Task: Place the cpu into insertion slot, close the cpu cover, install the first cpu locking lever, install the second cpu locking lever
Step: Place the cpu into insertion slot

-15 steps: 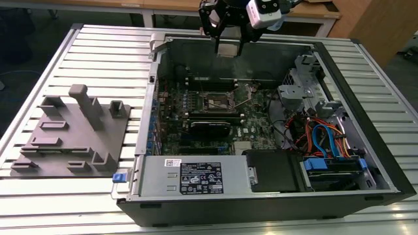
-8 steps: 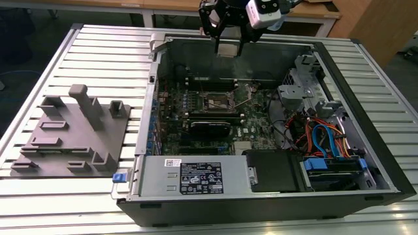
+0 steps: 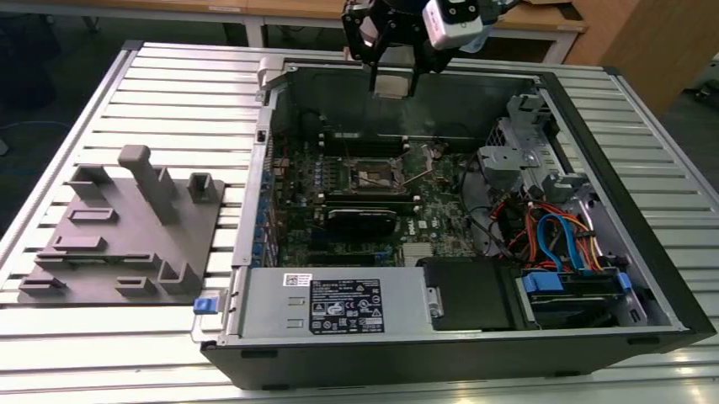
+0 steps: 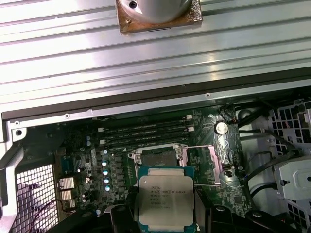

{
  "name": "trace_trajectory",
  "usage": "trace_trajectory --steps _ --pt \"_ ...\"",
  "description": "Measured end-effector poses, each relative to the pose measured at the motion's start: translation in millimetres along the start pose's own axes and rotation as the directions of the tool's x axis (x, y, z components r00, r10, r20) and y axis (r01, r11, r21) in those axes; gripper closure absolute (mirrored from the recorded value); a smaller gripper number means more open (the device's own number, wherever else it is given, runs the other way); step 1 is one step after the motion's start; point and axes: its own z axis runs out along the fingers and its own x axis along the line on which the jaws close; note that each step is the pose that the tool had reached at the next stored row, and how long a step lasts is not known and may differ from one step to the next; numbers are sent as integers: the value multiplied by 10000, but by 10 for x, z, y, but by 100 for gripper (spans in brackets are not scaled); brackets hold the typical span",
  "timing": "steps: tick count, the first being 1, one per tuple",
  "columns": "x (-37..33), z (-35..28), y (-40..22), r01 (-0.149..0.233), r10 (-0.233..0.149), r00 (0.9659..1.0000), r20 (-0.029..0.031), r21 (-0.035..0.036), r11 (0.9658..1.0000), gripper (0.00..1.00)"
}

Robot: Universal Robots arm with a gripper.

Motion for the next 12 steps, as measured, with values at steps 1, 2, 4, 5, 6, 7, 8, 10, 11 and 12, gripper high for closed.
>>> trace_trajectory --steps 1,2,4,5,6,7,8,10,11,12 --pt "0 0 0 0 0 10000 0 0 10000 46" --pt "0 0 0 0 0 10000 0 0 10000 46" --pt "0 0 0 -3 3 10000 0 0 10000 46" --pt "0 0 0 -13 13 10000 1 0 10000 46" --pt "0 0 0 -33 33 10000 3 0 10000 46" --pt "0 0 0 -73 73 10000 6 -1 10000 46" --pt "0 0 0 -124 124 9999 11 -2 9999 46" --pt "0 0 0 -278 278 9996 25 -5 9996 46" --pt "0 0 0 -373 373 9993 33 -8 9993 46" --pt "0 0 0 -486 486 9988 43 -10 9988 46"
